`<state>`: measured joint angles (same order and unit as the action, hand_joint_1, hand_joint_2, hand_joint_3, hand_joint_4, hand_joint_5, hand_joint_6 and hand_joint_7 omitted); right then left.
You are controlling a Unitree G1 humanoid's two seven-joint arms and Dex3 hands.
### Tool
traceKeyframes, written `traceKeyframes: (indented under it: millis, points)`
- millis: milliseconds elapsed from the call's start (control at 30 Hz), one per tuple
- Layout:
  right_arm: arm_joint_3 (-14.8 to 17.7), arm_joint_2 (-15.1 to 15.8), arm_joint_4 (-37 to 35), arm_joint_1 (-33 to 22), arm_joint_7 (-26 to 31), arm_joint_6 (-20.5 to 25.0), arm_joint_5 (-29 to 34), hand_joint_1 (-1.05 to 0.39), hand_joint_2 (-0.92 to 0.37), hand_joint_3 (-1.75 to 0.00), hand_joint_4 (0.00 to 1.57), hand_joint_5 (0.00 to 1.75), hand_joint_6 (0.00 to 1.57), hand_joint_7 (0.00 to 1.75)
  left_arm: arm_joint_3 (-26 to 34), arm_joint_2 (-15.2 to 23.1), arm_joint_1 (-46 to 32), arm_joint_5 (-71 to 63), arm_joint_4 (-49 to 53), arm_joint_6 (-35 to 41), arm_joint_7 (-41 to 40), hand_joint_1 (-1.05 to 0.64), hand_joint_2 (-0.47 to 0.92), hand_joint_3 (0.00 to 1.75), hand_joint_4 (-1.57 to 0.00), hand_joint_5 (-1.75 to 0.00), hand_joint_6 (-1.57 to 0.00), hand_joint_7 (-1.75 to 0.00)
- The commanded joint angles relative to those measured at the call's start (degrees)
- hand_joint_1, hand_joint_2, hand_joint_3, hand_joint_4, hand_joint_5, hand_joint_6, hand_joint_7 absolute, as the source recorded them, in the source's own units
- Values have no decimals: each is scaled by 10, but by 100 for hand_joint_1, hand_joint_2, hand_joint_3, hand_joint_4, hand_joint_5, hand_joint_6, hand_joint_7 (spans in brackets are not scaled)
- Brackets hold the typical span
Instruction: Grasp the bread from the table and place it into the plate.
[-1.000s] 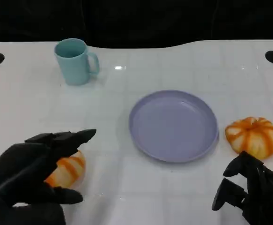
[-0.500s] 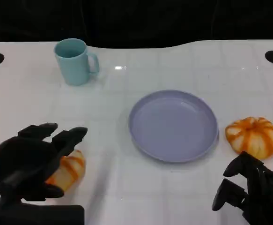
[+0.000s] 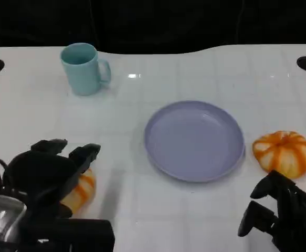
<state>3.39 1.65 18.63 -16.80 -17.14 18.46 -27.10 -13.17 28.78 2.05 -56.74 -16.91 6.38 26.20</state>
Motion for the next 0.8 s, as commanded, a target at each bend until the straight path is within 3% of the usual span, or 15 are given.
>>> traceKeyframes:
  millis: [33, 200, 533, 700, 800]
  points:
    - [3, 7, 2, -1, -2, -2, -2, -53, -92, -45, 64, 175, 46, 167, -17, 2, 32, -4, 46, 18, 23, -33, 82, 1, -1, -6, -6, 0]
    - [4, 6, -2, -2, -6, -8, -3, -53, -92, -45, 64, 175, 45, 166, -33, 0, 66, 11, 106, 18, 17, -33, 81, 0, -5, -7, -9, -1]
    - [5, 6, 5, -4, 1, 1, -4, -53, -92, -44, 64, 175, 44, 166, -60, -11, 123, 28, 215, 20, 6, -63, 87, 2, -7, -8, -10, 0]
    - [4, 7, 4, -4, -1, -1, -2, -52, -92, -44, 63, 175, 44, 166, -78, -14, 147, 37, 277, 12, -17, -58, 84, 0, -6, -9, -9, 0]
    - [5, 8, 2, -3, -3, -3, -2, -52, -92, -45, 63, 175, 44, 166, -84, -19, 160, 48, 315, 7, -32, -68, 87, 1, -6, -9, -10, 0]
